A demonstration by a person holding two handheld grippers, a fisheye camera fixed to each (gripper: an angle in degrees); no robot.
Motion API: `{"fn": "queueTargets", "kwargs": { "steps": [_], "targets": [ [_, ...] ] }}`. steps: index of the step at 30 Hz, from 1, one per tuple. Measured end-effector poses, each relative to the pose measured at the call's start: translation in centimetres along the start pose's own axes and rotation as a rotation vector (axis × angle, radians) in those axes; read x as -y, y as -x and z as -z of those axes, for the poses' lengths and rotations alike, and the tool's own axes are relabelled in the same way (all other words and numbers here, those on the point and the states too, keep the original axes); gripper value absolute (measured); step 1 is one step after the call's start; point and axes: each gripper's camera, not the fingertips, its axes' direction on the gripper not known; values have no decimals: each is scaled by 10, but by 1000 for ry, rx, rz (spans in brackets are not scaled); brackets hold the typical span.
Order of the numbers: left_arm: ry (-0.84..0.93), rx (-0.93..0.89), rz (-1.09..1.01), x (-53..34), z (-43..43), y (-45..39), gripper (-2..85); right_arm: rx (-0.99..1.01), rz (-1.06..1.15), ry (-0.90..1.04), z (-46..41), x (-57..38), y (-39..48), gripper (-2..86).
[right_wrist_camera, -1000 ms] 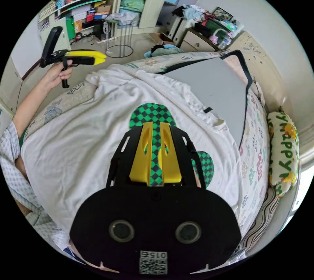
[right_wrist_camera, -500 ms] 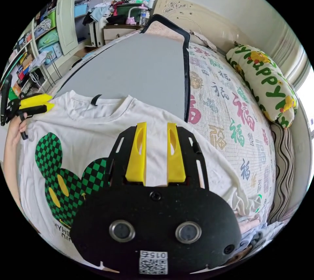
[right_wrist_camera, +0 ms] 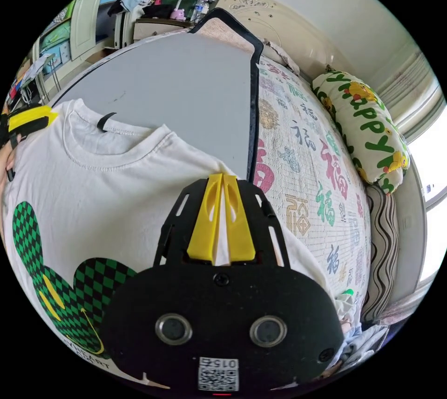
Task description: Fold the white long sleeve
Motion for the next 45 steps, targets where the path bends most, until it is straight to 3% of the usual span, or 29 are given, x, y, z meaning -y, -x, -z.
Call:
{"fn": "queueTargets", "kwargs": {
  "steps": [6,9,16,19,22,25,28,36,41,43,45],
  "targets": [
    [-138,-61,-58,-41,76,37,93,-19,-4,-107,48,-33,11,-10],
    [-185,-174,-14,-96,111,80,90,1,111,-198,89,-52,43,-7],
    [-56,-233,144,-215,79,165,85,377,644,-403,212,-106,211,49],
    [-70,-309,207,-235,55,185,92,354,828,-435,236,-125,283,59],
    [-117,-384,264,-242,37,200,93,302,866,-405,235,-122,330,64],
    [-137,-454,265,-242,23,208,87,255,865,-230,211,-107,353,78],
    [-125,-531,214,-240,11,207,48,361,822,-195,210,-106,343,53],
    [-286,-307,363,-255,31,219,3,324,845,-287,233,-149,314,35],
    [-96,-145,280,-248,13,194,25,263,852,-186,225,-170,308,48],
    [-121,-93,249,-258,24,190,43,258,835,-208,233,-183,292,60],
    [-164,-162,256,-274,44,194,65,301,808,-210,245,-202,266,72]
  ]
}}
